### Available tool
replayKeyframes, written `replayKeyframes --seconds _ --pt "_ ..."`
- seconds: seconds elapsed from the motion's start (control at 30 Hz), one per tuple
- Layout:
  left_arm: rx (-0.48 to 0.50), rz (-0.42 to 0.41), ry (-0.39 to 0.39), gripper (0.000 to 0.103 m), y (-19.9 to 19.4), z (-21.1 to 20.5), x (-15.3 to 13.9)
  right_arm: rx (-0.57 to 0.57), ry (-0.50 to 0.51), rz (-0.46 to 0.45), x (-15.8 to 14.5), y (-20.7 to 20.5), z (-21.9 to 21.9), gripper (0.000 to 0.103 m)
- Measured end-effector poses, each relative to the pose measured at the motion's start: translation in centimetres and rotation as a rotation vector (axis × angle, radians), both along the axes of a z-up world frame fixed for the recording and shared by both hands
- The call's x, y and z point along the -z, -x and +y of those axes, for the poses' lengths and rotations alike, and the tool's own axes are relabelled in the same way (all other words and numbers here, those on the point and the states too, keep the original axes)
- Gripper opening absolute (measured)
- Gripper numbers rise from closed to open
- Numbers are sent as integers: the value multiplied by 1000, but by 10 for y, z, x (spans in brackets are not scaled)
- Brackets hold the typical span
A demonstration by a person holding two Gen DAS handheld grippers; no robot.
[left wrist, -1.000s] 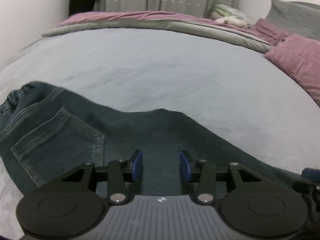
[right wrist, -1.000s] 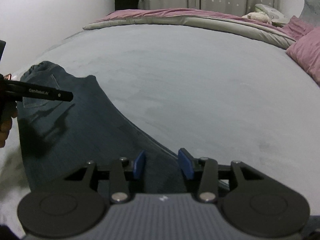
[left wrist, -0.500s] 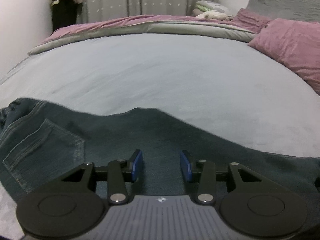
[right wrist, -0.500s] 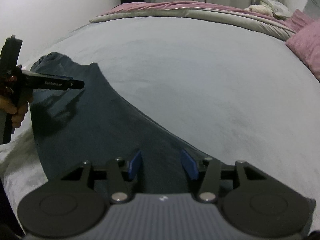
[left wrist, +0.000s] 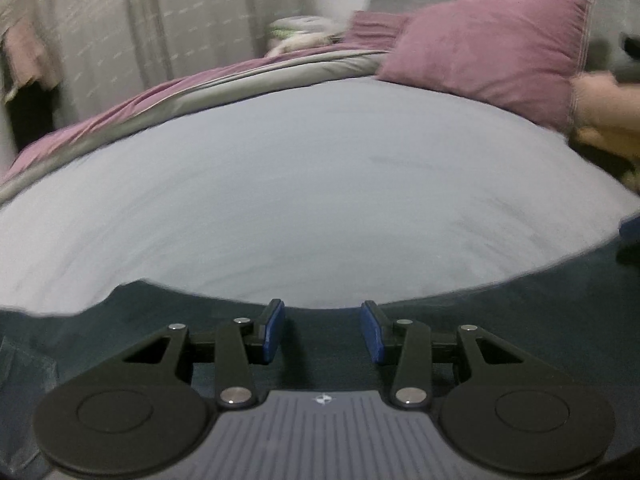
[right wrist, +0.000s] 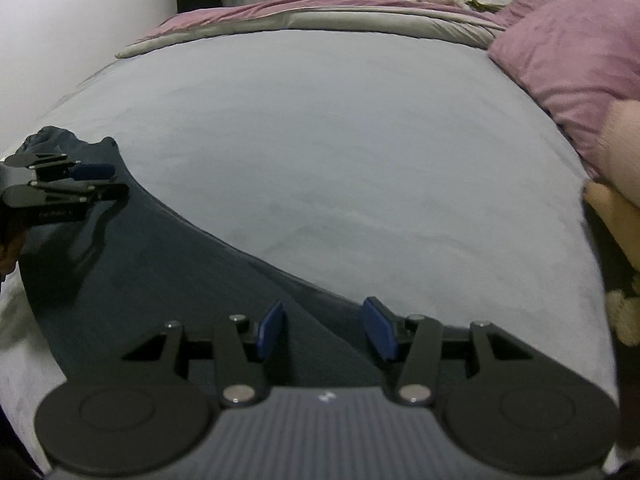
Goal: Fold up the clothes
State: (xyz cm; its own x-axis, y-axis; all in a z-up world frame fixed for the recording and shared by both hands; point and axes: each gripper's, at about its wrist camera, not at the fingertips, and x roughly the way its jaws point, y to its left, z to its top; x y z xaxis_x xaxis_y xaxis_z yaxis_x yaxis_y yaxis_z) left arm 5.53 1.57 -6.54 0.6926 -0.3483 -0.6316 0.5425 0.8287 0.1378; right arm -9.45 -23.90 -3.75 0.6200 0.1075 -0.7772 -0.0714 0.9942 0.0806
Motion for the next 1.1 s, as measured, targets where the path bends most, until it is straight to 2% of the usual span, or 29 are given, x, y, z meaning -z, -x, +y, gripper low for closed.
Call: replayKeyframes --seconds 0.1,0.2,0.43,0.6,0.67,0.7,0.93,1.1 --pt "37 -39 -53 41 9 -14 5 24 -54 1 -4 14 -23 45" --pt "45 -71 -84 41 13 -19 9 112 -148 19 -5 24 -55 45" --pt "38 -63 -68 41 14 -15 10 239 -387 92 6 35 -109 44" --pt "38 -74 -71 42 15 -15 11 289 -572 129 17 42 -129 44" --pt "37 -75 -68 42 15 -15 12 295 -616 156 24 40 -131 43" --pt "36 -74 -67 42 14 -15 12 291 -604 157 25 40 -127 42" --pt "30 -58 -69 42 12 -16 9 207 -333 122 -3 39 -80 40" --pt "48 -50 -62 42 14 -17 3 153 -245 78 -15 56 -50 40"
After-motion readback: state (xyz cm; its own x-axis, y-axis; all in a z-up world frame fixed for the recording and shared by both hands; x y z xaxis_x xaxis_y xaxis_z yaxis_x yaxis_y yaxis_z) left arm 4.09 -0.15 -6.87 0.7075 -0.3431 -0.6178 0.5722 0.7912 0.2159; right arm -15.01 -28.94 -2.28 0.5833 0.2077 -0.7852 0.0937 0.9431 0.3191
